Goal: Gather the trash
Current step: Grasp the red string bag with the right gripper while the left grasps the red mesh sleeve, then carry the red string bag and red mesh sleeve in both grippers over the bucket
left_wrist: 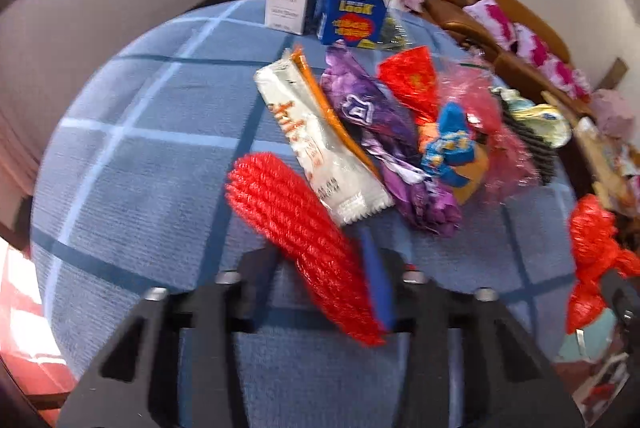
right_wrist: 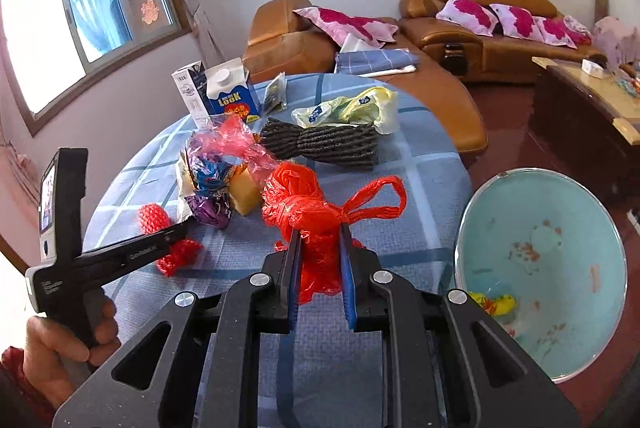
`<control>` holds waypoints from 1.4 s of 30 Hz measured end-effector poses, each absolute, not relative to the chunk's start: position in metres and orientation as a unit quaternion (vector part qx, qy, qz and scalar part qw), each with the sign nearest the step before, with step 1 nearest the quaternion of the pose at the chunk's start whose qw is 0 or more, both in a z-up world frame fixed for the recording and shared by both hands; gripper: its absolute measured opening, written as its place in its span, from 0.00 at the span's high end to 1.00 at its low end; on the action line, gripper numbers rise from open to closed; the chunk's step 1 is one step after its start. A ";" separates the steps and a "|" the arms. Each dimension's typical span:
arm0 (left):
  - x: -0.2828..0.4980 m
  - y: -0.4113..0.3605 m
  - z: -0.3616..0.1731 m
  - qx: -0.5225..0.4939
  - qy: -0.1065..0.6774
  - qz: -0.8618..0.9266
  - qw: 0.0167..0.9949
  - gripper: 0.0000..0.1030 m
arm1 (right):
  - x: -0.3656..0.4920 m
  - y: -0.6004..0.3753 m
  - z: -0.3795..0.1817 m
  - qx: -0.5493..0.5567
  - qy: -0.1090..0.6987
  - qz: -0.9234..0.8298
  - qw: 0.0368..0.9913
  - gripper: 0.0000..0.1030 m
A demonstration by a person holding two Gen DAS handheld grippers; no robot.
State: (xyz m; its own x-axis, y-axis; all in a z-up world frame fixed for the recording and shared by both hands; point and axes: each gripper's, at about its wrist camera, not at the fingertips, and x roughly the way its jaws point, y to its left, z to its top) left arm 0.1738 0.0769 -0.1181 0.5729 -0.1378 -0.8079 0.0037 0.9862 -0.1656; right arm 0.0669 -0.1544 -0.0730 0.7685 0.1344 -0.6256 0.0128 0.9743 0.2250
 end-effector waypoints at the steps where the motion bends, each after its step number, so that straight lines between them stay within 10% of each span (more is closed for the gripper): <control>1: 0.172 0.079 -0.117 -0.072 0.461 -0.038 0.884 0.70 | 0.065 -0.155 -0.072 0.109 0.336 0.032 0.935 0.83; 42: 0.081 -0.006 -0.038 0.062 0.348 -0.074 0.933 0.77 | -0.008 -0.211 -0.041 0.152 0.264 -0.051 0.951 0.83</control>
